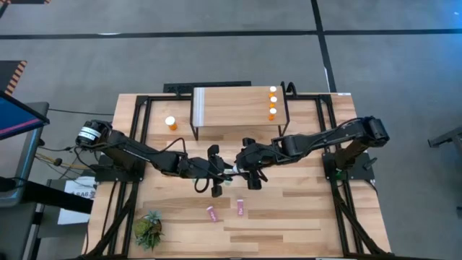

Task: Pick and place medicine bottles onto shelf by color
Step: Put the left pink pill bottle on the shelf

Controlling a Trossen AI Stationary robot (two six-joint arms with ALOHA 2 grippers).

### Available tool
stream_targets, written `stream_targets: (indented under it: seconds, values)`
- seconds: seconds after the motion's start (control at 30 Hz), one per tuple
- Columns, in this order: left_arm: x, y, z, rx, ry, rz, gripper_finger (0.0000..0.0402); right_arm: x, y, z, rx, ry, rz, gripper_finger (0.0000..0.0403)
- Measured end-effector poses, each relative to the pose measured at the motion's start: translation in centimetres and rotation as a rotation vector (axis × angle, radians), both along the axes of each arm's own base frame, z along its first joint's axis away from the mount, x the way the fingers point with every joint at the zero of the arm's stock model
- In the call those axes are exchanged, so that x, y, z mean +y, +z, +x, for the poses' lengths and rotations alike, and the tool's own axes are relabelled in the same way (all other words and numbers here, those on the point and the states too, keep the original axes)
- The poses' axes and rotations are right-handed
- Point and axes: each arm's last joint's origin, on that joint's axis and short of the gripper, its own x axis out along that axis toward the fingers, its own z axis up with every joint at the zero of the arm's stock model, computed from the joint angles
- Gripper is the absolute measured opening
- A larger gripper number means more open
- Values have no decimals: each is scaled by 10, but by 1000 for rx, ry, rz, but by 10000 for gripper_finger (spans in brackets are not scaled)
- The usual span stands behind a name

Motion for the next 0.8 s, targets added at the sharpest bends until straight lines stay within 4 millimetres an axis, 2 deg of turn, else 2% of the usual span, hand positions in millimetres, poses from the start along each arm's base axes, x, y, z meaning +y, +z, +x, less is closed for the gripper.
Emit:
stream_targets:
  seconds: [0.4, 0.67, 0.8]
  values:
    - [0, 0, 0, 2, 3, 1, 92, 0, 2, 0, -10, 4, 4, 150]
    - [0, 0, 0, 4, -17, -6, 92, 1, 2, 0, -9, 5, 4, 140]
    - [0, 0, 0, 4, -14, -7, 117, 1, 2, 0, -9, 5, 4, 143]
